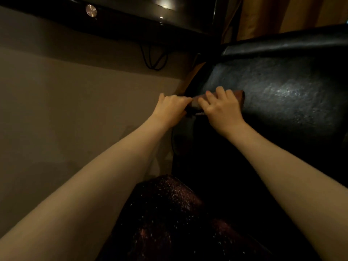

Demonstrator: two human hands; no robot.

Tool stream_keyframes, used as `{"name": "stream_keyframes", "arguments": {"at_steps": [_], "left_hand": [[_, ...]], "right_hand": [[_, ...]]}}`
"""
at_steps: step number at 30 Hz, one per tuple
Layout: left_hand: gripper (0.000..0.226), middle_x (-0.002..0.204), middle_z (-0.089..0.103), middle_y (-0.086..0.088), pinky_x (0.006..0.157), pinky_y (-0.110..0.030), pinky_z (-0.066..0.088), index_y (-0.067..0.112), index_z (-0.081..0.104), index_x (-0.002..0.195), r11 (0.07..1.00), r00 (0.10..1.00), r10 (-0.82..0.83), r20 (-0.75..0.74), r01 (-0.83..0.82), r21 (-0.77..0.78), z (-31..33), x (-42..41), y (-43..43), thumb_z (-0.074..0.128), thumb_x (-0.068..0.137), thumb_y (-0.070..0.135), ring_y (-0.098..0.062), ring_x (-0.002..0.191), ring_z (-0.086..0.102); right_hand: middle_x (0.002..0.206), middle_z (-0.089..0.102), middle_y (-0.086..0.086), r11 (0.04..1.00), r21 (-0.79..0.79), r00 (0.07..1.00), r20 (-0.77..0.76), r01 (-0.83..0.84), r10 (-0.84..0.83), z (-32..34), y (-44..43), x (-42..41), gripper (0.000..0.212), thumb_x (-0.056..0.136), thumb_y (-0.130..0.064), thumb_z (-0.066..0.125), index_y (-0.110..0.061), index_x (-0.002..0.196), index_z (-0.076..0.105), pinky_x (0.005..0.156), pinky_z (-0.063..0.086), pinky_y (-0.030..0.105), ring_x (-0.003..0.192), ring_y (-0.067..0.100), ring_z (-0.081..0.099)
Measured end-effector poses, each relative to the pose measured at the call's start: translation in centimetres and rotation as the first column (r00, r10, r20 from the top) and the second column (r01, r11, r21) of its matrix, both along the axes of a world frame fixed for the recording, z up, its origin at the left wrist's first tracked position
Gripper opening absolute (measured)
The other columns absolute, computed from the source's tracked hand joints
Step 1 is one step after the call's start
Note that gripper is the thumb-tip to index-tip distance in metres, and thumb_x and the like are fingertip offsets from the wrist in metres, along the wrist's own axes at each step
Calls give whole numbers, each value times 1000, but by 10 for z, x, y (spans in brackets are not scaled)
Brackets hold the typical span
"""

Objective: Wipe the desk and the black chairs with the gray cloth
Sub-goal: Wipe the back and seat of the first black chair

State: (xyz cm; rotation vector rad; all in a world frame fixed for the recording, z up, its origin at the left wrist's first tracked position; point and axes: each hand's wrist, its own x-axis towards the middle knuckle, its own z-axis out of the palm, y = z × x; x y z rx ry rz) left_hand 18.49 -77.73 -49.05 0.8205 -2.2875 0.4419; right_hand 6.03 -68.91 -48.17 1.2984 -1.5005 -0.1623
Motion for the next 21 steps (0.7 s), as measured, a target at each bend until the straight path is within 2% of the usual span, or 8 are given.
{"name": "stream_keyframes", "arguments": {"at_steps": [4,9,11,13,16,17,19,21], "left_hand": [[35,118,62,-9,95,-43,35,25,52,129,1000,998,13,-67,-15,-19,24,-1,-9,47,95,22,-32,112,55],[32,113,63,-8,91,-40,37,24,55,126,1000,999,26,-40,-26,3,20,-16,-31,46,95,25,-31,109,56],[34,115,63,-8,91,-40,38,23,53,127,1000,999,22,-38,-22,14,16,-28,-42,48,94,22,-31,109,56],[35,117,62,-9,90,-40,39,22,51,129,998,999,42,-29,-41,53,16,-36,-55,48,93,20,-32,110,55],[45,123,59,-10,91,-40,41,25,43,137,992,996,85,-1,-85,91,16,-41,-74,51,93,20,-32,113,55],[50,126,57,-11,92,-41,42,26,39,140,991,996,87,-3,-86,99,14,-42,-79,52,92,20,-32,114,54],[52,129,56,-11,93,-41,43,27,36,142,991,997,67,-39,-62,121,6,-47,-88,51,93,18,-33,116,54],[50,131,56,-10,94,-41,45,28,39,141,990,997,20,-75,-9,144,-10,-50,-95,48,93,17,-32,116,54]], "right_hand": [[83,72,1,998,-48,997,-59,50,-53,18,-16,1,35,70,-29,44,-25,84,75,69,51,29,80,25,67],[86,73,7,999,-14,999,-13,32,-32,13,-33,-11,48,72,-23,29,-19,84,76,76,52,55,84,32,68],[93,73,7,995,-85,997,-42,61,-64,13,-44,-19,49,74,-21,29,-21,88,76,79,48,61,92,33,68],[119,64,14,982,-107,987,-2,157,-158,15,-50,-17,46,86,-18,30,-18,112,68,94,36,66,116,38,55],[149,28,23,992,19,983,129,126,-127,10,-71,-18,44,100,-17,27,-10,143,32,105,7,68,138,45,20],[148,29,25,988,20,976,152,155,-156,7,-74,-15,43,101,-18,28,-9,143,32,106,9,67,137,46,22],[131,51,25,978,6,963,175,208,-206,-7,-84,-15,38,97,-25,39,-12,131,51,101,31,61,124,43,46],[93,71,17,972,-50,964,146,230,-220,-20,-91,-15,30,83,-26,48,-16,94,74,78,53,46,89,33,68]]}}
